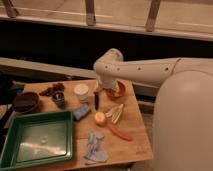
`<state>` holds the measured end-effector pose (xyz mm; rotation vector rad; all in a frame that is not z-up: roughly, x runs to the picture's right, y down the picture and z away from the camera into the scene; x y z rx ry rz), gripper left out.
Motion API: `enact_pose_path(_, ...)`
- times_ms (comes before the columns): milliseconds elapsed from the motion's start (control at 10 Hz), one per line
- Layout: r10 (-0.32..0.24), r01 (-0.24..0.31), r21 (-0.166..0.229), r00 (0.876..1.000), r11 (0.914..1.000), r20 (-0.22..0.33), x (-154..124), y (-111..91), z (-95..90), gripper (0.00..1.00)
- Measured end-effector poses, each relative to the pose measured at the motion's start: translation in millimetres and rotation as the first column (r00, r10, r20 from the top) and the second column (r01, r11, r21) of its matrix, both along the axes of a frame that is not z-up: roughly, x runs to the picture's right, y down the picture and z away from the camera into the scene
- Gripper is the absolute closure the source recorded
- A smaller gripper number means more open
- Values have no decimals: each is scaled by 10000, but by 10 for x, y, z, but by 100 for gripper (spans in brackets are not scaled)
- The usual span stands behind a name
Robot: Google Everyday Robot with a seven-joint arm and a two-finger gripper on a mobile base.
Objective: Wipe tray with brush
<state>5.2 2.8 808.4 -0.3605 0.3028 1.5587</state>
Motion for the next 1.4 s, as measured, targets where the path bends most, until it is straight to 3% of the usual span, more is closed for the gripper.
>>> enact_pose_path(500, -386, 408, -653, 9987, 9970, 337, -279, 205, 206, 22)
enact_pose_path(1100, -618, 690, -1594, 9969, 9848, 496, -451, 333, 630, 22)
enact_pose_path(1400, -815, 893, -1863, 9955, 9784, 490, -534, 366, 898, 22)
